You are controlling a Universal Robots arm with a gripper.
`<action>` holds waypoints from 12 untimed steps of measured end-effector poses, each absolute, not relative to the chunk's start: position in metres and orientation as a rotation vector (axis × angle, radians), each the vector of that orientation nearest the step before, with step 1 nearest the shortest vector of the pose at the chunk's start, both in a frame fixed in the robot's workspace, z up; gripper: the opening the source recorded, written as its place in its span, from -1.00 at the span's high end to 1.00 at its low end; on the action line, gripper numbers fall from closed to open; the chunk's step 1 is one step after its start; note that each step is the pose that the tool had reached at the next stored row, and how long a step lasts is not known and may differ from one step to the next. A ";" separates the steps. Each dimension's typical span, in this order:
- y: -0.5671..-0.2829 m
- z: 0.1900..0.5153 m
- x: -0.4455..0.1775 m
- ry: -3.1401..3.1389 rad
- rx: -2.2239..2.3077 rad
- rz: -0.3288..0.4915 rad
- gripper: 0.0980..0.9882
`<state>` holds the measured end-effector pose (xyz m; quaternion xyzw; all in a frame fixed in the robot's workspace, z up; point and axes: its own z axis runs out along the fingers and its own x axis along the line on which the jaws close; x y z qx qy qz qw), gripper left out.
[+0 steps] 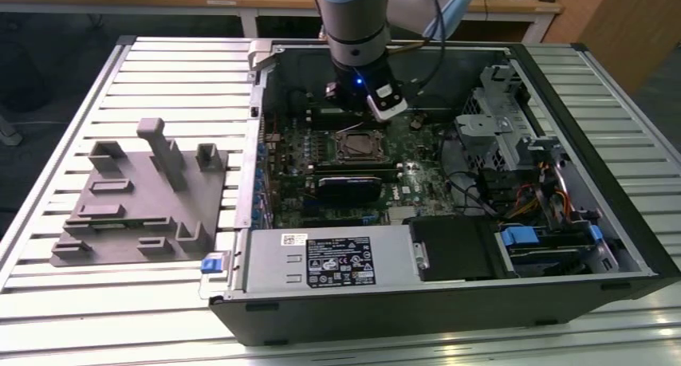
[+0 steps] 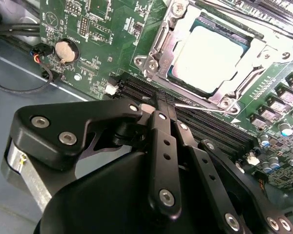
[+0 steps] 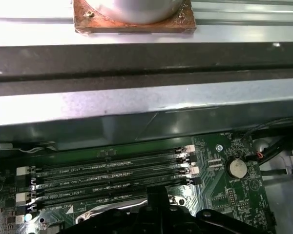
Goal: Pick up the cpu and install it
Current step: 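Install the first cpu locking lever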
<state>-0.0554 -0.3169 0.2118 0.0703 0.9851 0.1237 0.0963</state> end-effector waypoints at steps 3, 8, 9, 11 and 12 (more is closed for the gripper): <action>-0.315 0.211 -0.056 2.917 0.221 0.364 0.98; -0.311 0.210 -0.056 2.914 0.238 0.362 0.98; -0.310 0.209 -0.056 2.914 0.241 0.361 0.98; -0.310 0.209 -0.057 2.913 0.247 0.361 0.98; -0.310 0.208 -0.057 2.912 0.250 0.360 0.98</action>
